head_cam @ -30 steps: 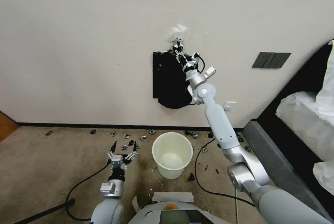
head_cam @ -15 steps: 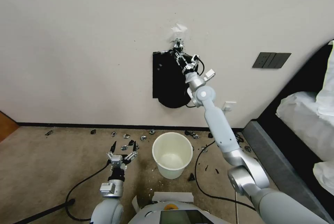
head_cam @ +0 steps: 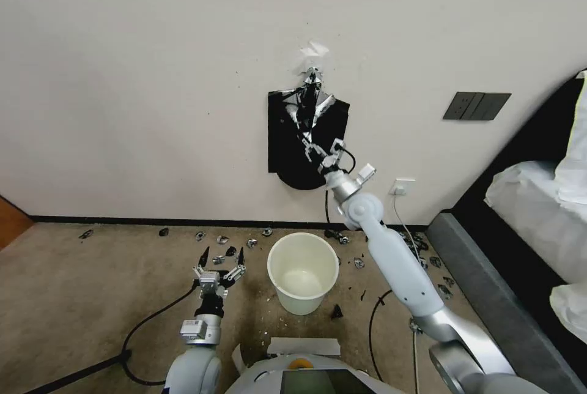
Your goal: Place a trash bag onto the trash bin.
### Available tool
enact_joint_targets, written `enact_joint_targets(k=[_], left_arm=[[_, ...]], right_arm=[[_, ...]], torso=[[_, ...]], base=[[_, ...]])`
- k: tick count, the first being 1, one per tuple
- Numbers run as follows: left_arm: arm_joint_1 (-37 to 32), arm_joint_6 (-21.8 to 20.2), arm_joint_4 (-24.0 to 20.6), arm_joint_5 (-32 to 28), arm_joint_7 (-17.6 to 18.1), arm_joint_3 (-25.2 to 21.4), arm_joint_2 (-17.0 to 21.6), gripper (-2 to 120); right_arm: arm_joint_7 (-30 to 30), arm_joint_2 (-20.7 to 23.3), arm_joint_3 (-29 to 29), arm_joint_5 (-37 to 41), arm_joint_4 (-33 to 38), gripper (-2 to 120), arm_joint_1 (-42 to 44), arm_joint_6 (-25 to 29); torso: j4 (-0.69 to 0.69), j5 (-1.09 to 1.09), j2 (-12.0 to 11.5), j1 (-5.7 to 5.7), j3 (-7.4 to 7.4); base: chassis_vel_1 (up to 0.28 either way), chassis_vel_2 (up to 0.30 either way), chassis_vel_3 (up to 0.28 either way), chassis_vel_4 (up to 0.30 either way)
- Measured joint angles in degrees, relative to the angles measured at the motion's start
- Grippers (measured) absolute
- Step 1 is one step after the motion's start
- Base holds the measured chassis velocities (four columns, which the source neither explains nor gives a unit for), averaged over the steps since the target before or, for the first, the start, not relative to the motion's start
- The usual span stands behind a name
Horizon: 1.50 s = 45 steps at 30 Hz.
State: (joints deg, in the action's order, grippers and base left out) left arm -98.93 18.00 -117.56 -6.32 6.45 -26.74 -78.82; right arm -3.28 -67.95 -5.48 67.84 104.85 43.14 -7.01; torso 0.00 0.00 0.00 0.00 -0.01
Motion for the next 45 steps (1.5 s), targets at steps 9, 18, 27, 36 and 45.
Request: enact_joint_targets(k=[9, 18, 27, 36, 45], left_arm=[[0.28, 0.16, -0.76, -0.44, -0.39, 0.67, 0.11, 100], [0.87, 0.17, -0.98, -0.92, -0.68, 1.25, 0.52, 100], [1.57, 0.14, -1.12, -0.94, -0.72, 2.42, 1.56, 100], [1.62, 0.06, -1.12, -0.99, -0.76, 2.9, 1.85, 100], [1.64, 0.05, -1.18, -0.96, -0.79, 3.18, 1.86, 100]], right_arm=[[2.84, 2.33, 1.05, -2.05, 4.8, 0, 5.72, -2.14], [3.25, 4.11, 0.46, -4.71, 9.59, 0, 10.97, -2.35], [2.89, 5.97, -0.58, -8.76, 13.92, 0, 15.91, -2.36], [1.79, 6.92, -0.98, -12.43, 16.93, 0, 20.85, -2.13], [1.17, 7.34, -1.47, -13.63, 18.47, 0, 22.84, -1.72]], torso=[[0.0, 0.0, 0.0, 0.0, 0.0], [0.0, 0.0, 0.0, 0.0, 0.0], [0.0, 0.0, 0.0, 0.0, 0.0], [0.0, 0.0, 0.0, 0.0, 0.0], [0.0, 0.0, 0.0, 0.0, 0.0]], base=[[0.0, 0.0, 0.0, 0.0], [0.0, 0.0, 0.0, 0.0], [0.0, 0.0, 0.0, 0.0], [0.0, 0.0, 0.0, 0.0], [0.0, 0.0, 0.0, 0.0]])
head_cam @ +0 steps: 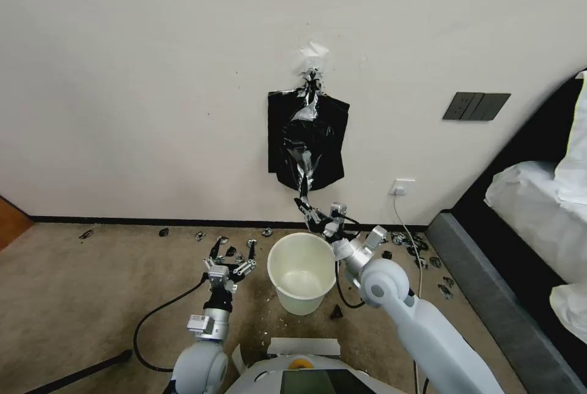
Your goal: Place a trash bag onto the trash bin.
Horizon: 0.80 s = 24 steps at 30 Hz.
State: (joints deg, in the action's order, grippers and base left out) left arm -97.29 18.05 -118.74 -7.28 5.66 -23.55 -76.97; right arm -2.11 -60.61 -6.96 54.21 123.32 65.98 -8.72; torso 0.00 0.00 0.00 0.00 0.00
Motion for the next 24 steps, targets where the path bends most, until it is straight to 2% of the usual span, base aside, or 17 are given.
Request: enact_joint_targets(k=[17, 22, 23, 24], left_arm=[[0.09, -0.03, 0.02, 0.04, -0.04, 0.2, 0.24, 100], [0.15, -0.05, 0.12, 0.03, -0.04, 0.41, 0.11, 100], [0.3, -0.06, 0.2, 0.01, -0.05, 0.45, 0.03, 100], [0.3, -0.06, 0.2, 0.01, -0.05, 0.45, 0.03, 100]], right_arm=[[-2.08, 1.02, -0.42, -3.59, 0.92, 0, 3.33, 0.83], [-1.08, 1.03, -0.68, -5.96, 1.59, 0, 4.37, 0.84], [-0.39, 0.85, -1.77, -7.19, 2.5, 5, 5.39, 0.48], [-0.39, 0.85, -1.77, -7.19, 2.5, 5, 5.39, 0.48]], torso=[[0.0, 0.0, 0.0, 0.0, 0.01], [0.01, 0.0, 0.0, 0.0, 0.0], [0.0, 0.0, 0.0, 0.0, 0.01], [0.0, 0.0, 0.0, 0.0, 0.01]], base=[[0.0, 0.0, 0.0, 0.0], [0.0, 0.0, 0.0, 0.0], [0.0, 0.0, 0.0, 0.0], [0.0, 0.0, 0.0, 0.0]])
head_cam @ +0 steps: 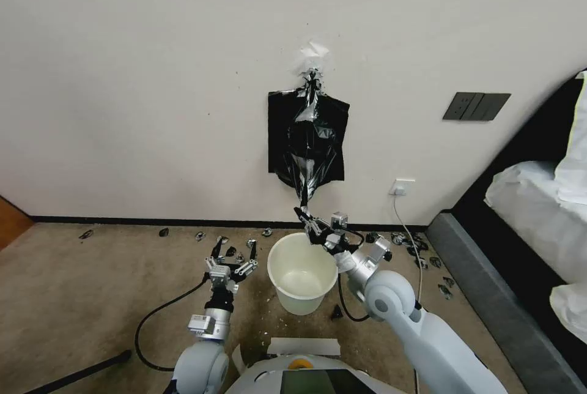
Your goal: Place a trash bag onto the trash bin.
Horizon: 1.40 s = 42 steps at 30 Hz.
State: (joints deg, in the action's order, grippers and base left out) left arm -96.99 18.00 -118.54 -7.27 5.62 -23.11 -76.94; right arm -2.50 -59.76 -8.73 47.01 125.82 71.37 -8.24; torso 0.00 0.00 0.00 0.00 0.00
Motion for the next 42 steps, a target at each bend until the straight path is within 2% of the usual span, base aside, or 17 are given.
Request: enact_joint_targets(k=[4, 10, 13, 16, 17, 20, 25, 26, 28, 30, 33, 34, 36, 38, 39, 40, 42], left_arm=[[0.24, -0.02, 0.18, -0.1, 0.02, 0.04, 0.24, 100], [0.32, -0.07, 0.21, -0.15, 0.05, 0.36, 0.43, 100], [0.37, -0.08, 0.16, -0.14, 0.08, 0.43, 0.43, 100], [0.41, -0.1, 0.08, -0.14, 0.16, 0.45, 0.38, 100], [0.41, -0.1, 0.08, -0.14, 0.16, 0.45, 0.38, 100], [0.09, -0.11, -0.24, 0.04, 0.18, 0.5, 0.15, 100], [-0.83, -0.12, -0.94, 1.33, 0.18, 0.61, -0.72, 100], [-0.83, -0.12, -0.94, 1.33, 0.18, 0.61, -0.72, 100], [-1.04, -0.12, -1.08, 2.13, 0.18, 0.62, -1.13, 100], [-1.03, -0.12, -1.08, 2.31, 0.18, 0.59, -1.26, 100], [-0.57, -0.12, -0.94, 2.48, 0.18, 0.41, -1.51, 100], [-0.57, -0.12, -0.94, 2.48, 0.18, 0.41, -1.51, 100], [-0.37, -0.12, -0.48, 2.46, 0.18, 0.26, -1.84, 100], [-0.29, -0.1, -0.31, 2.43, 0.18, 0.19, -1.92, 100], [-0.18, 0.03, 0.04, 2.37, 0.17, -0.01, -2.16, 100], [-0.18, 0.03, 0.04, 2.37, 0.17, -0.01, -2.16, 100], [-0.15, 0.25, 0.23, 1.87, 0.16, -0.5, -2.45, 100]], right_arm=[[0.78, -0.82, -3.1, -2.12, 1.64, 25, 4.59, -0.29], [3.13, -1.03, -6.24, -4.85, 3.73, 43, 8.76, -0.92], [6.2, -0.63, -7.65, -8.88, 5.74, 53, 9.96, -2.08], [10.19, 1.72, -8.37, -21.84, 6.04, 67, 9.06, -3.18], [10.19, 1.72, -8.37, -21.84, 6.04, 67, 9.06, -3.18], [12.21, 6.8, -7.33, -34.5, 5.12, 82, 3.94, -4.56], [12.15, 15.57, -3.31, -37.17, 5.51, 98, -7.2, -6.78], [12.15, 15.57, -3.31, -37.17, 5.51, 98, -7.2, -6.78], [12.09, 20.33, 1.13, -33.76, 6.47, 100, -14.25, -9.07], [12.17, 21.78, 3.39, -31.72, 6.77, 100, -17.3, -10.1], [13.59, 26.07, 16.96, -22.23, 7.01, 100, -34.77, -15.43], [13.59, 26.07, 16.96, -22.23, 7.01, 100, -34.77, -15.43], [16.51, 25.87, 28.71, -17.15, 5.19, 100, -49.76, -20.35], [17.53, 25.08, 32.1, -16.14, 4.19, 100, -53.94, -21.86], [19.9, 23.06, 37.72, -14.51, 2.05, 100, -60.84, -25.32], [19.9, 23.06, 37.72, -14.51, 2.05, 100, -60.84, -25.32], [24.07, 19.56, 44.03, -11.49, -0.49, 100, -68.03, -31.9]], torso=[[-0.02, 0.0, 0.0, 0.0, 0.0], [-0.01, 0.0, 0.0, 0.0, 0.0], [-0.02, -0.01, 0.0, 0.0, -0.01], [-0.01, -0.01, 0.0, 0.0, 0.0], [-0.01, -0.01, 0.0, 0.0, 0.0], [-0.01, -0.01, 0.0, 0.0, 0.0], [0.01, -0.01, 0.0, 0.0, 0.0], [0.01, -0.01, 0.0, 0.0, 0.0], [-0.01, -0.01, 0.0, -0.01, 0.0], [-0.01, -0.01, 0.0, -0.01, 0.0], [0.0, 0.0, 0.0, -0.01, 0.0], [0.0, 0.0, 0.0, -0.01, 0.0], [0.0, 0.0, 0.0, -0.01, 0.0], [-0.01, 0.02, 0.0, -0.01, 0.0], [0.02, 0.01, 0.0, -0.01, 0.0], [0.02, 0.01, 0.0, -0.01, 0.0], [0.02, 0.01, 0.0, -0.01, 0.01]], base=[[0.0, 0.0, 0.0, 0.0], [0.0, 0.0, 0.0, 0.0], [0.0, 0.0, 0.0, 0.0], [0.0, 0.0, 0.0, 0.0], [0.0, 0.0, 0.0, 0.0], [0.0, 0.0, 0.0, 0.0], [0.0, 0.0, 0.0, 0.0], [0.0, 0.0, 0.0, 0.0], [0.0, 0.0, 0.0, 0.0], [0.0, 0.0, 0.0, 0.0], [0.0, 0.0, 0.0, 0.0], [0.0, 0.0, 0.0, 0.0], [0.0, 0.0, 0.0, 0.0], [0.0, 0.0, 0.0, 0.0], [0.0, 0.0, 0.0, 0.0], [0.0, 0.0, 0.0, 0.0], [0.0, 0.0, 0.0, 0.0]])
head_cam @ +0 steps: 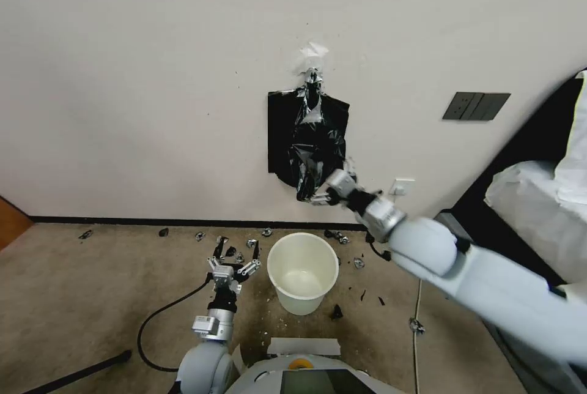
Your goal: Place a trash bag onto the trash bin.
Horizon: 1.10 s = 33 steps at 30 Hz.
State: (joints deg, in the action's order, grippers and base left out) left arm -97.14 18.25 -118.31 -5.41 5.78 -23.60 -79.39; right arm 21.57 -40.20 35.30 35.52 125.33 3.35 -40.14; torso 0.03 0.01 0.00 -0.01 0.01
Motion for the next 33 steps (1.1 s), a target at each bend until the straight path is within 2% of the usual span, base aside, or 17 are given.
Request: enact_joint_targets(k=[3, 6, 9, 10, 11, 13, 14, 15, 18, 19, 20, 22, 23, 26, 28, 31, 33], left_arm=[[-0.14, 0.26, 0.05, -0.35, -0.03, -0.43, -0.2, 100], [-0.31, 0.47, 0.06, -0.54, -0.05, -0.78, -0.38, 100], [-0.16, 0.67, 0.03, -1.16, -0.05, -1.25, -0.47, 100], [-0.16, 0.67, 0.03, -1.16, -0.05, -1.25, -0.47, 100], [-0.02, 0.7, -0.08, -1.53, -0.05, -1.27, -0.47, 100], [0.1, 0.71, -0.11, -1.77, -0.07, -1.23, -0.44, 100], [0.1, 0.71, -0.11, -1.77, -0.07, -1.23, -0.44, 100], [0.27, 0.73, -0.07, -1.93, -0.08, -1.12, -0.44, 100], [0.37, 0.74, -0.06, -1.98, -0.08, -1.0, -0.48, 100], [0.43, 0.75, -0.06, -1.99, -0.08, -0.89, -0.55, 100], [0.43, 0.75, -0.06, -2.0, -0.08, -0.85, -0.58, 100], [0.42, 0.76, -0.06, -2.02, -0.08, -0.81, -0.6, 100], [0.34, 0.83, -0.08, -2.03, -0.08, -0.75, -0.62, 100], [0.2, 0.87, -0.18, -2.05, -0.08, -0.74, -0.67, 100], [0.14, 0.88, -0.37, -2.22, -0.08, -0.81, -0.63, 100], [0.35, 0.88, -0.45, -2.4, -0.08, -0.89, -0.43, 100], [0.43, 0.87, -0.47, -2.45, -0.07, -0.91, -0.39, 100]], right_arm=[[1.9, -2.11, 3.59, 0.58, -1.62, 100, -3.62, -2.22], [2.58, -3.31, 5.74, 0.4, -2.85, 96, -5.66, -2.61], [3.14, -3.14, 8.2, -0.01, -3.95, 84, -7.73, -2.64], [3.14, -3.14, 8.2, -0.01, -3.95, 84, -7.73, -2.64], [3.14, -1.79, 8.68, -0.03, -3.67, 75, -7.93, -2.61], [3.19, -0.59, 8.98, 0.34, -3.31, 68, -7.99, -2.56], [3.19, -0.59, 8.98, 0.34, -3.31, 68, -7.99, -2.56], [3.27, 0.35, 9.22, 0.99, -3.11, 60, -8.16, -2.5], [3.4, 1.12, 9.33, 2.04, -2.84, 54, -8.35, -2.44], [3.44, 1.88, 9.46, 3.59, -2.39, 45, -8.53, -2.37], [3.44, 2.18, 9.6, 4.29, -2.18, 43, -8.62, -2.35], [3.54, 2.38, 9.74, 5.18, -1.95, 40, -8.68, -2.33], [4.3, 2.5, 9.86, 6.73, -1.53, 32, -8.7, -2.3], [5.52, 2.45, 9.69, 7.98, -1.13, 25, -8.7, -2.25], [6.58, 2.53, 9.06, 9.0, -0.93, 14, -8.63, -2.18], [6.98, 2.89, 8.86, 9.24, -1.16, 4, -8.47, -2.15], [7.01, 2.98, 8.85, 9.24, -1.24, 3, -8.43, -2.14]], torso=[[-0.05, 0.0, 0.0, 0.0, 0.0], [-0.03, -0.02, 0.0, 0.0, 0.0], [0.0, 0.0, 0.0, 0.0, 0.0], [0.0, 0.0, 0.0, 0.0, 0.0], [-0.05, -0.01, 0.0, 0.0, 0.0], [-0.07, -0.03, 0.0, 0.01, -0.01], [-0.07, -0.03, 0.0, 0.01, -0.01], [-0.05, -0.02, 0.0, 0.0, -0.01], [-0.03, -0.01, 0.0, 0.0, -0.01], [-0.02, -0.01, 0.0, 0.01, -0.01], [-0.03, -0.01, 0.0, 0.01, -0.01], [-0.04, -0.01, 0.0, 0.01, -0.01], [-0.04, -0.02, 0.0, 0.01, -0.01], [-0.02, -0.01, 0.0, 0.01, -0.01], [-0.01, -0.01, 0.0, 0.01, -0.01], [-0.02, -0.01, 0.0, 0.01, -0.01], [-0.03, -0.01, 0.0, 0.01, -0.01]], base=[[0.0, 0.0, 0.0, 0.0], [0.0, 0.0, 0.0, 0.0], [0.0, 0.0, 0.0, 0.0], [0.0, 0.0, 0.0, 0.0], [0.0, 0.0, 0.0, 0.0], [0.0, 0.0, 0.0, 0.0], [0.0, 0.0, 0.0, 0.0], [0.0, 0.0, 0.0, 0.0], [0.0, 0.0, 0.0, 0.0], [0.0, 0.0, 0.0, 0.0], [0.0, 0.0, 0.0, 0.0], [0.0, 0.0, 0.0, 0.0], [0.0, 0.0, 0.0, 0.0], [0.0, 0.0, 0.0, 0.0], [0.0, 0.0, 0.0, 0.0], [0.0, 0.0, 0.0, 0.0], [0.0, 0.0, 0.0, 0.0]])
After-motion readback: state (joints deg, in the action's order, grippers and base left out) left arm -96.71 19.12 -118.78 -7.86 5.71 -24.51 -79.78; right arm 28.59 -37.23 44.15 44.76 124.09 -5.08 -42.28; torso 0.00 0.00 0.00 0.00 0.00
